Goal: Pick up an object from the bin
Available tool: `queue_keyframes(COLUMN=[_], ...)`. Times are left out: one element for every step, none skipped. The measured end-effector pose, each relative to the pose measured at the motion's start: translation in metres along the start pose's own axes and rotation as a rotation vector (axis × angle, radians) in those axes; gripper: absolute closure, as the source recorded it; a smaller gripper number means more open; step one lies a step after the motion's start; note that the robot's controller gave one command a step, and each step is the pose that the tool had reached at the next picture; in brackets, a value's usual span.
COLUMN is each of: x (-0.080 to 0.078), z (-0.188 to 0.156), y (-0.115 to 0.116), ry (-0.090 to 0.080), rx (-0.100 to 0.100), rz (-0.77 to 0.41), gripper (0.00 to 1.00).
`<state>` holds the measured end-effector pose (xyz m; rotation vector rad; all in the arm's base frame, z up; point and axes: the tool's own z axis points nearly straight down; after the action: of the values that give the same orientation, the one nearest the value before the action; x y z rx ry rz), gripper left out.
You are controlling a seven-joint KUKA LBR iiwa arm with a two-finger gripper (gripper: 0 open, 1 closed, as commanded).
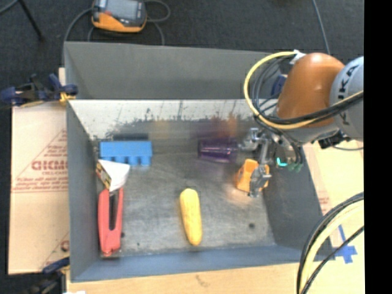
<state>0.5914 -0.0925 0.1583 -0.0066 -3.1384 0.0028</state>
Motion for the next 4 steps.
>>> queue_keyframes(x=[-0.002, 0.005, 0.006, -0.001], z=[-0.004, 0.076, 0.077, -0.043], y=[0.0, -0.013, -0.013, -0.01], ry=[-0.007, -0.014, -0.014, -0.009], rx=[0.001, -0.013, -0.013, -0.001], rz=[-0.002, -0.155, -0.155, -0.145], gripper=[0.0, 1.0, 1.0, 1.0])
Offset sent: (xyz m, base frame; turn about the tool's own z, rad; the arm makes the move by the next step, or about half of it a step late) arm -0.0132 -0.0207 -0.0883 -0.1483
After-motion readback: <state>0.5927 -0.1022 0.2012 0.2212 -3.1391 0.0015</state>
